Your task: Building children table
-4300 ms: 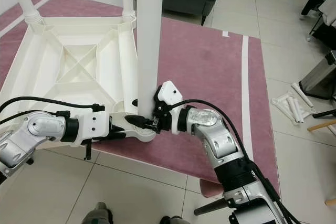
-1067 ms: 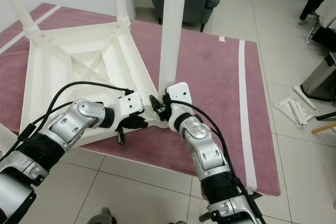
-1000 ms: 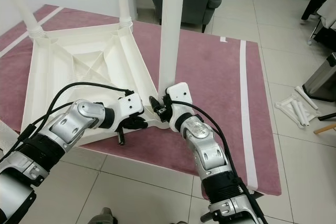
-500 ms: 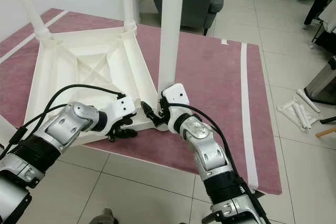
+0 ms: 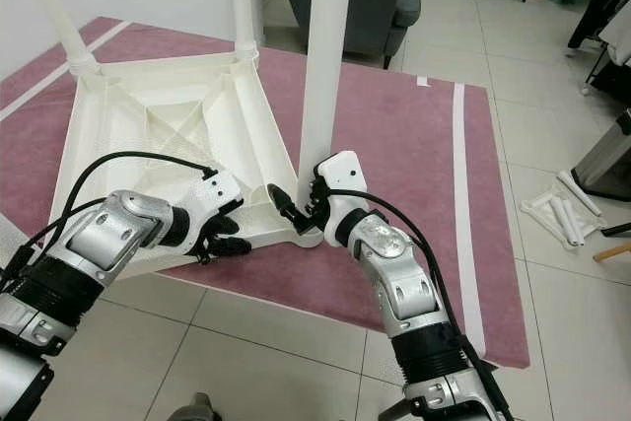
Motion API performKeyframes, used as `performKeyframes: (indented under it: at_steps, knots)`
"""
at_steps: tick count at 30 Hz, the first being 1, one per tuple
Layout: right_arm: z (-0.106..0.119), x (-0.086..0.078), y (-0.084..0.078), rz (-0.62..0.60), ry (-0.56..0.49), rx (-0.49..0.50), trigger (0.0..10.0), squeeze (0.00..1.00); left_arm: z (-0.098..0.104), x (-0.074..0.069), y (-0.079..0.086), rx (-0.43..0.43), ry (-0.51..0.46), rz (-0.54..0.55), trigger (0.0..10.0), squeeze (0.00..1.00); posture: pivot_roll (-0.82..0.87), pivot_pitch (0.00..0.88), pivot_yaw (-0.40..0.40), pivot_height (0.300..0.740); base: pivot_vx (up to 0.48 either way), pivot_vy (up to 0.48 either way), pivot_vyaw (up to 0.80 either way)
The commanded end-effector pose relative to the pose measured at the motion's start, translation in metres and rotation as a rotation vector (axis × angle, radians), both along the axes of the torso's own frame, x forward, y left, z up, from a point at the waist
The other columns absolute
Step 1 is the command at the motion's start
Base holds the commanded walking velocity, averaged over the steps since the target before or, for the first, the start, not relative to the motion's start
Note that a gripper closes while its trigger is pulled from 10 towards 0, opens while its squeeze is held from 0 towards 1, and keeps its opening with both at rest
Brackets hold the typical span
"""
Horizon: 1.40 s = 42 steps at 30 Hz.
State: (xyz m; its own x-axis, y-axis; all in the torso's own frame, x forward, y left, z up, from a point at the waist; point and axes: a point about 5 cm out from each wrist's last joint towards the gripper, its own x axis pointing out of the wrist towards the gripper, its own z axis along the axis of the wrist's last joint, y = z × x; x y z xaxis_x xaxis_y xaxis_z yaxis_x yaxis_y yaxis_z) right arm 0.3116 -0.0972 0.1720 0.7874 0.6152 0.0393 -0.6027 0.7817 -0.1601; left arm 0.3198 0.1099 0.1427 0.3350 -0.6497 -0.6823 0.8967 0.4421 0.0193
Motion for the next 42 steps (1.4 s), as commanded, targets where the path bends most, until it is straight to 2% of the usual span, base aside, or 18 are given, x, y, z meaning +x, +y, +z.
performKeyframes:
  at_steps: [1,42]
  knots:
    - [-0.0035,-0.0007,0.0015,0.004,0.015,-0.003,10.0,0.00,0.0340,-0.0008,-0.0291,-0.139,-0.517,-0.390,10.0,0.00,0.23,0.083,-0.034,0.740,0.000,0.000,0.00]
    - [-0.0035,-0.0007,0.0015,0.004,0.015,-0.003,10.0,0.00,0.0340,-0.0008,-0.0291,-0.139,-0.517,-0.390,10.0,0.00,0.23,0.083,-0.034,0.740,0.000,0.000,0.00]
